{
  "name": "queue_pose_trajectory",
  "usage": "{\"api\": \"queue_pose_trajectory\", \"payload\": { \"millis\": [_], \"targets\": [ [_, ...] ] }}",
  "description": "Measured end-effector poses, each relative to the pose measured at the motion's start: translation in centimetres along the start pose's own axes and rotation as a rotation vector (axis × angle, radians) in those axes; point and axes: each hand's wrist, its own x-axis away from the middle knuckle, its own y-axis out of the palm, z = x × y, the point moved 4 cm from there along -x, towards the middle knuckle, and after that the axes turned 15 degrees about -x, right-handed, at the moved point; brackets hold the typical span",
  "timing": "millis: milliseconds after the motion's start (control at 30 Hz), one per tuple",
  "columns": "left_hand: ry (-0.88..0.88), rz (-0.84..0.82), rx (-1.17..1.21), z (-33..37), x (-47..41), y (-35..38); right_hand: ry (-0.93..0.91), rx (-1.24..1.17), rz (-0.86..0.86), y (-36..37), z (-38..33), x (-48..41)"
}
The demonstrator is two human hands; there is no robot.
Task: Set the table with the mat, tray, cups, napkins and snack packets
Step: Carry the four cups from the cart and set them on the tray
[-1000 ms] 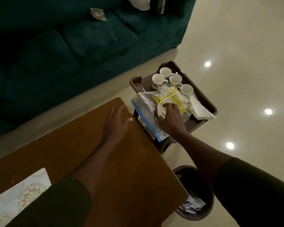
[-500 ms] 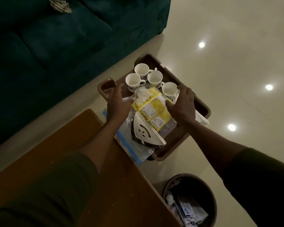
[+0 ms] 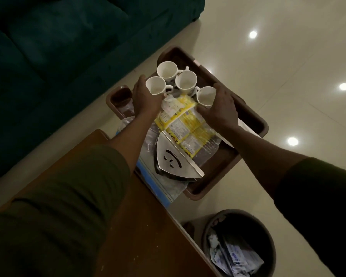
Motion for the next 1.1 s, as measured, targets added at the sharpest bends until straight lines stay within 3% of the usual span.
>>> {"api": "queue_pose_trajectory", "payload": {
  "millis": [233, 600, 867, 1100],
  "targets": [
    [0.015, -0.02, -0.028, 0.0, -0.9, 0.7, -0.001, -0.005, -0.016, -0.5, -0.2, -0.1],
    [0.041, 0.161, 0.073, -1.1, 4.4, -4.0, -0.087, -0.129, 0.174, -2.2, -3.7, 2.9],
    [0.021, 0.201, 0.252, -6.7, 10.1, -10.9, -0.22, -0.124, 0.035, 2.3, -10.7, 8.6],
    [-0.128, 0.309, 0.245, -20.0, 15.2, -21.3, -0.339, -0.144, -0.193, 11.6, -17.6, 17.7]
  ]
}}
